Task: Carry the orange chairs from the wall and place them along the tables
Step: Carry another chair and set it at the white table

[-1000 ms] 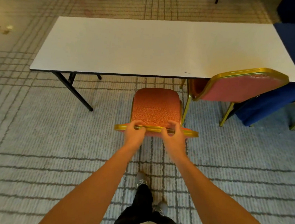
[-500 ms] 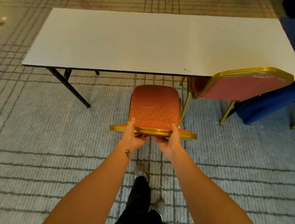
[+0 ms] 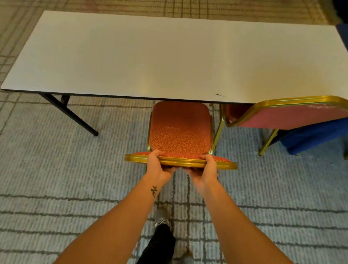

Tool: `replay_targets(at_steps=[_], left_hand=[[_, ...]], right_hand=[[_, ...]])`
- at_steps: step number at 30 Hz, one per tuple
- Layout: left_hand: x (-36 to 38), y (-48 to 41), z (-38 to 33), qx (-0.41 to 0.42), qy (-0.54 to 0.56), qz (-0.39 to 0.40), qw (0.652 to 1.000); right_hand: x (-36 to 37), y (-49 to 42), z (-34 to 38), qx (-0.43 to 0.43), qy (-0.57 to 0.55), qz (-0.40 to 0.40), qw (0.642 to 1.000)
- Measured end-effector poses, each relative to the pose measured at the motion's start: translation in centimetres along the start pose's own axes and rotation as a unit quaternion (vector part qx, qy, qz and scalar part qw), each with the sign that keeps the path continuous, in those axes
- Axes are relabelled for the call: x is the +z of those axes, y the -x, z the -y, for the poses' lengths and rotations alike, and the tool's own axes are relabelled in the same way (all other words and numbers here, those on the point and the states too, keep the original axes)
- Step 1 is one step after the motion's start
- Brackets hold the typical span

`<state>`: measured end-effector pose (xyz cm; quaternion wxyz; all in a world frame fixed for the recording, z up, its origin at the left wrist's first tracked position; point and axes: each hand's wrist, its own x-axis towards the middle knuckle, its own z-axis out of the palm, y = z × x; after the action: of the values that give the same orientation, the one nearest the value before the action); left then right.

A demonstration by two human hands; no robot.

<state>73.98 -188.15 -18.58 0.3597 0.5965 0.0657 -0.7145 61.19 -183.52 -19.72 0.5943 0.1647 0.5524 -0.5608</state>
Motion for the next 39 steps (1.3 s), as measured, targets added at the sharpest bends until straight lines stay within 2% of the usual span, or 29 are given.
replay_targets(at_steps=[4,25,33,39], left_hand=[[2.6,-1.9,-2.0,-0.013,0.006,-0.008,1.000],[17.4,-10.0,-10.7,-0.004,-0.003,0.059,0.998],[20.0,-11.6,-12.0,-0.018,0.015,0.061,0.998],[20.1,-12.5,-11.7,-0.026,0.019,0.098,0.995]], right_hand=[[2.3,-2.2,1.7,-0.001,-0.010,-0.014,1.000],[13.5,-12.7,13.7,-0.037,-0.010,0.018,0.999],[15.0,-14.8,15.9,-0.026,-0.018,0.025,0.999],[14.8,-15.5,15.7,-0.022,-0.013,0.027,0.999]])
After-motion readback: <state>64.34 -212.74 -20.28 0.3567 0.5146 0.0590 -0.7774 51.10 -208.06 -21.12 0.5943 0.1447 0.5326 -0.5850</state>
